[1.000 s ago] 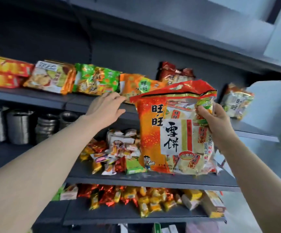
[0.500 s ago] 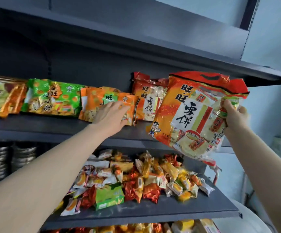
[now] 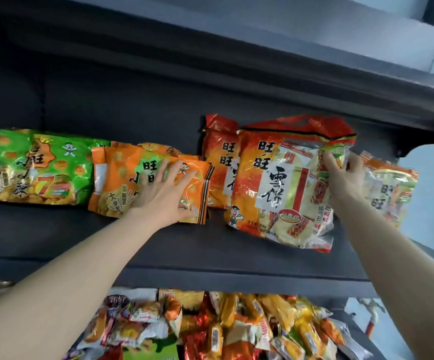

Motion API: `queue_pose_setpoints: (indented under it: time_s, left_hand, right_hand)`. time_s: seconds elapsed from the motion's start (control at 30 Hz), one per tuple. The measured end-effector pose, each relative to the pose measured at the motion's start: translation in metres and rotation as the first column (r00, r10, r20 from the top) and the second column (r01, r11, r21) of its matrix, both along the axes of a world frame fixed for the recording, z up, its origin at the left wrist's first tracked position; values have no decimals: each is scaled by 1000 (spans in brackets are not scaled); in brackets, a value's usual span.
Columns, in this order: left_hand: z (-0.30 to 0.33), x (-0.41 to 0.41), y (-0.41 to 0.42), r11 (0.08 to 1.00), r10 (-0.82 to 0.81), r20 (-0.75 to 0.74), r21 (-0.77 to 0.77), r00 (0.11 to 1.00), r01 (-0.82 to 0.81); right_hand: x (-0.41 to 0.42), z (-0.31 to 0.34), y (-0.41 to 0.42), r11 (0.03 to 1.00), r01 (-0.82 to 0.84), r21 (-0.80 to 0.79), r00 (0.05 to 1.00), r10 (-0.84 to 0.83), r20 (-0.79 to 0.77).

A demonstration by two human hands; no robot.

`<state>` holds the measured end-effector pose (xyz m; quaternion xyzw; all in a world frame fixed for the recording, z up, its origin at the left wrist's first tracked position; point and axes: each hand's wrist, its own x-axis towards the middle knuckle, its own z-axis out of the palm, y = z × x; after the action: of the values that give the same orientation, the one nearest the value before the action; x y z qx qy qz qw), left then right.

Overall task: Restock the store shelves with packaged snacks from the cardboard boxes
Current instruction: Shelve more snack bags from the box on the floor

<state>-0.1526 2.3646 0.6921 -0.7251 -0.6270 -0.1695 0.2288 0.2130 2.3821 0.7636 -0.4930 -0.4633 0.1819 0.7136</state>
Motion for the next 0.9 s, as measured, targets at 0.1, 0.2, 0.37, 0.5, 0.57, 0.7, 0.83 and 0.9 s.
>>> queue_pose_setpoints:
  time_s: [0.1, 0.2, 0.37, 0.5, 0.57, 0.7, 0.83, 0.9]
  left_hand:
    - [-8, -3, 7, 999, 41, -23, 36, 999, -40]
    - [-13, -4, 10, 993, 110, -1, 37, 994, -110]
    - [-15, 0, 10, 984, 176, 94, 3, 980, -177]
    - [-14, 5, 7, 980, 198, 108, 9, 974, -200]
    - [-15, 7, 5, 978, 204, 117, 24, 972, -208]
    - [-20, 9, 5, 968, 235, 118, 58, 965, -243]
    - [-20, 14, -5, 955, 274, 113, 85, 955, -284]
    - [-18, 16, -13, 947, 280, 116, 131, 953, -294]
  right_hand:
    - [-19, -6, 50, 996, -91, 18, 996, 91, 16]
    - [-31, -16, 93, 982, -187, 18, 982, 187, 29]
    - [-34, -22, 141, 980, -193, -53, 943, 200, 266]
    - [-32, -19, 157, 991, -123, -57, 862, 135, 489]
    - [-31, -20, 163, 992, -121, -29, 838, 118, 532]
    - [-27, -21, 160, 998, -63, -4, 806, 53, 589]
    - [-31, -23, 141, 942, 210, 263, 608, -337, 719]
    - [-42, -28, 127, 881, 184, 436, 483, -468, 740]
